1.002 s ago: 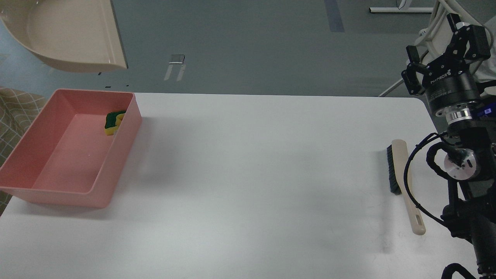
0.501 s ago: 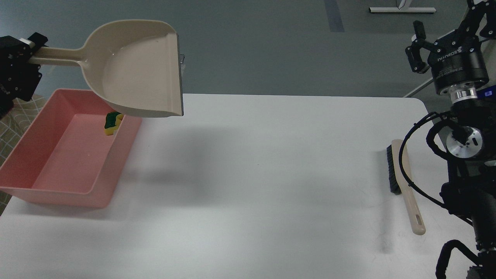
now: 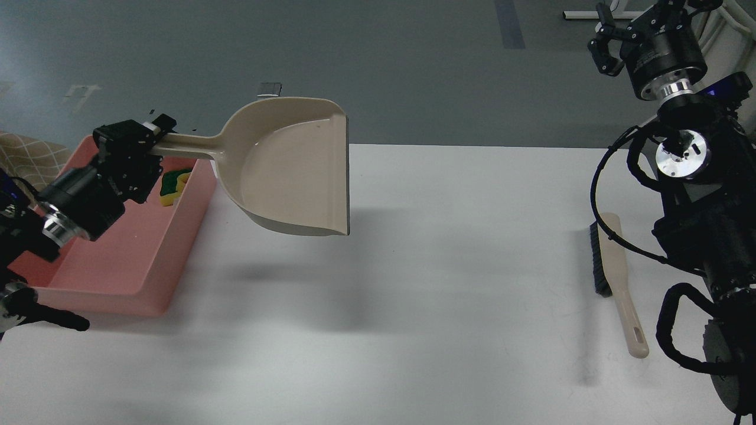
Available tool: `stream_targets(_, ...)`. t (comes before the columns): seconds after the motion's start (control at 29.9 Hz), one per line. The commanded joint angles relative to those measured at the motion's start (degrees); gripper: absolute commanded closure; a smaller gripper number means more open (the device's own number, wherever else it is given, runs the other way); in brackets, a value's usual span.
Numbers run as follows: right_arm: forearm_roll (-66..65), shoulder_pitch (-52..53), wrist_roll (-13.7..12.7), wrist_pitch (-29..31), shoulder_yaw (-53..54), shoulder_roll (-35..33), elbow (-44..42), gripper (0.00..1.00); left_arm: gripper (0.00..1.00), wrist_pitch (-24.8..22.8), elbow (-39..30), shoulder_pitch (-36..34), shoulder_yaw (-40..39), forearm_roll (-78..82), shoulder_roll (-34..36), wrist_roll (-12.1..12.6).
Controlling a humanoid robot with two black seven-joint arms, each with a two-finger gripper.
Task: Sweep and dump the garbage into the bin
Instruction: 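Lower the empty dustpan back onto the table with the left gripper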
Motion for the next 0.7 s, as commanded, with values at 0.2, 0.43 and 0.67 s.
stream_targets(0.2, 0.1, -3.0, 0.8, 0.3, -0.1, -0.2, 0.6, 0.00, 0.89, 2.4, 1.1, -0.3, 5.1, 3.6, -6.2, 0.1)
stream_targets(0.43, 0.1, -3.7, 0.8, 0.0, 0.3, -0.1, 0.8, 0.00, 0.90, 7.7, 1.1, -0.6, 10.6, 7.9, -9.7, 0.2)
stream_targets(0.67, 0.1, -5.4, 1.5, 0.0, 0.4, -0.1, 1.0, 0.00, 0.90, 12.6, 5.6, -4.1, 15.1, 9.9, -14.6, 0.2)
